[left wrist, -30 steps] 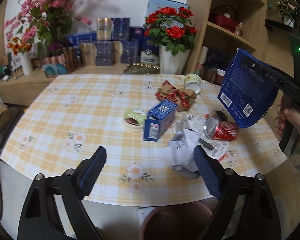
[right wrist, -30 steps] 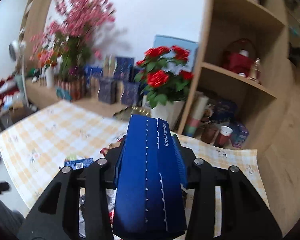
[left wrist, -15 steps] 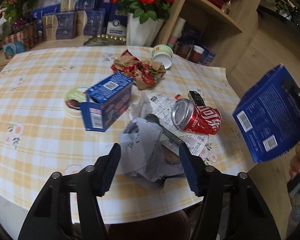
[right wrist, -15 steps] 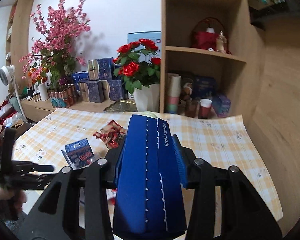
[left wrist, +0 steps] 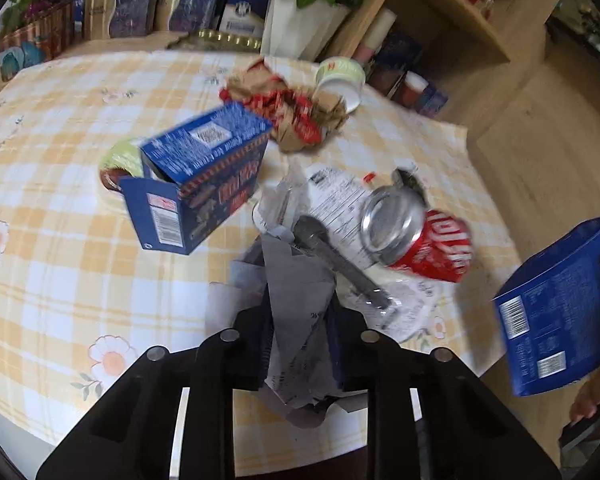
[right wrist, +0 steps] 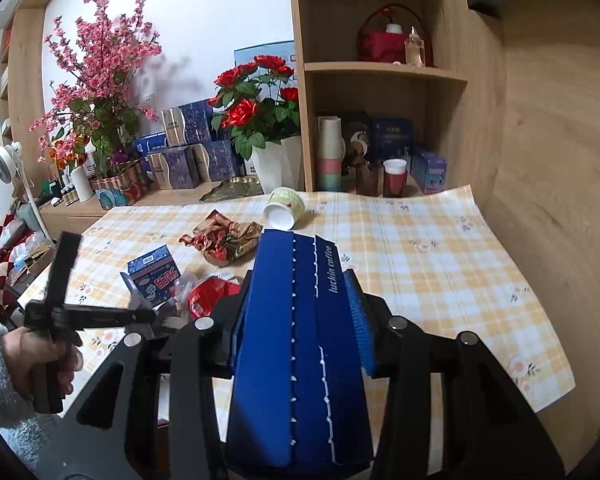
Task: Collect trash
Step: 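Grasp the crumpled grey paper with the left tool while right tool holds the box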
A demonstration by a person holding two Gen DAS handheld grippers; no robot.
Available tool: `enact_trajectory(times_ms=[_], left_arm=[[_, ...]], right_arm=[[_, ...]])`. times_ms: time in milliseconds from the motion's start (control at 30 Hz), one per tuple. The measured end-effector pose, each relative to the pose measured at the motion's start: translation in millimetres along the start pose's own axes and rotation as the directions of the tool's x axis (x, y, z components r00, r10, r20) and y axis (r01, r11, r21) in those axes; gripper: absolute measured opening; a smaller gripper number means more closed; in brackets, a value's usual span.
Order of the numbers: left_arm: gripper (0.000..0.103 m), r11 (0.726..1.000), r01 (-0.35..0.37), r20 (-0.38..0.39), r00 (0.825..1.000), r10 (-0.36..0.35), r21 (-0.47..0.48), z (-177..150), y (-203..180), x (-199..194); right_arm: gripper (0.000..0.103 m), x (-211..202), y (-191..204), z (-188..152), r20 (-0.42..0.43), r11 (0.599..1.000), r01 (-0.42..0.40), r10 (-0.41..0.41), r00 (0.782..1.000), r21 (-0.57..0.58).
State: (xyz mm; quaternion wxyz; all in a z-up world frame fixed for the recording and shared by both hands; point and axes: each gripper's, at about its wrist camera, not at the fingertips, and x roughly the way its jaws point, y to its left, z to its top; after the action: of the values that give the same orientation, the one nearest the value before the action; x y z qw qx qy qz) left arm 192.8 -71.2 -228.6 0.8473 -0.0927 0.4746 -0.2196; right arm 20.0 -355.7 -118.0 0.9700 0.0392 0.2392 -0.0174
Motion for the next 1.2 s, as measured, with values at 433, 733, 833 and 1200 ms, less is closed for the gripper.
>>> enact_trajectory(times_ms=[433,733,833,1200], left_arm=[[0.023,0.995,-0.054,0.140,0.989,0.042,0.084,-37.4,0.0,-96.8],[0.022,0.994,-0.094,0.187,0.979,0.083,0.052,-34.2,17.1,-113.1],[0.022,0.994,-0.087,0.211,0.975,0.071,0.070,-44.6,11.1,-128.3],[0.023,0.998,-0.016,0.227,0.974,0.002,0.062,-120.9,11.5,-153.3]], right_arm=[[0.044,-10.0,40.3,-15.7,-0.027,0.995,-0.091,0.090,0.996,-0.043],[0.044,-29.7,56.6,-28.7,-0.042,0.992,-0.115,0.114,0.993,-0.041],[0.044,-34.6,56.9,-36.7,-0.058,0.993,-0.116,0.114,0.992,-0.037],[0.044,-37.4,63.3,-85.2,-0.159,0.987,-0.157,0.161,0.974,0.036]])
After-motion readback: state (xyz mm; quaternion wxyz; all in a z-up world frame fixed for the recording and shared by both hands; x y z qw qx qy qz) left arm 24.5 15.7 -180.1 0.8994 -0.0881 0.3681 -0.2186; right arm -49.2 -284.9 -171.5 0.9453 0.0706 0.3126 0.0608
